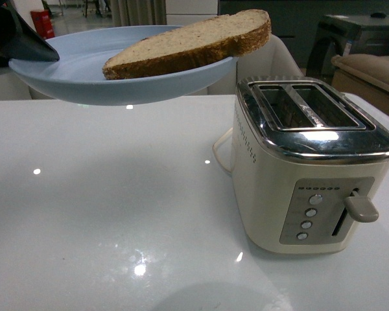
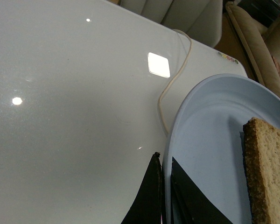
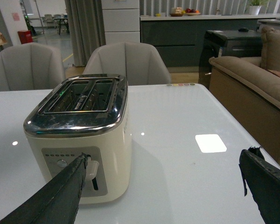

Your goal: Left arm holds plate, right arm toasts bread

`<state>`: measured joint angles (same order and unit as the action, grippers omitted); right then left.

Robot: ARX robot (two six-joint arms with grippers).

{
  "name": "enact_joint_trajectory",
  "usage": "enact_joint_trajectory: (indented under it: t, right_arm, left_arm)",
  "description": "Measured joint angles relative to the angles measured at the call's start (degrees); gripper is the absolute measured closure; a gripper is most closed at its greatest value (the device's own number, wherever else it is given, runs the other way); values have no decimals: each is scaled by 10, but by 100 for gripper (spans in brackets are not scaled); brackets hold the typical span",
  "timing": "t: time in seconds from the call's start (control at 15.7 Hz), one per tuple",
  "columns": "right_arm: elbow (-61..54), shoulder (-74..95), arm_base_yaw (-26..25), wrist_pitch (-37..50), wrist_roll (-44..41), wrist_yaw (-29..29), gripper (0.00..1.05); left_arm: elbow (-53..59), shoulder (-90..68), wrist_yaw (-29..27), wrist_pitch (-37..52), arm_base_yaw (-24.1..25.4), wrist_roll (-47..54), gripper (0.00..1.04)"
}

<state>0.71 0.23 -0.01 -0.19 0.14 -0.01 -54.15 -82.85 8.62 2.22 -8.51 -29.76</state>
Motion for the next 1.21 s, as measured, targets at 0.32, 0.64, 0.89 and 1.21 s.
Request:
enact_joint_trajectory:
  t: [0.32, 0.64, 0.89, 1.21]
  right_arm:
    - [0, 0, 0, 0, 0, 0, 6]
    - [0, 0, 0, 0, 0, 0, 6]
    - [0, 0, 0, 0, 0, 0, 6]
    - [0, 0, 0, 0, 0, 0, 6]
  left_arm:
    - [0, 0, 2, 4, 1, 0, 102]
    - [0, 0, 2, 4, 1, 0, 102]
    - [0, 0, 2, 4, 1, 0, 102]
    - [0, 0, 2, 4, 1, 0, 102]
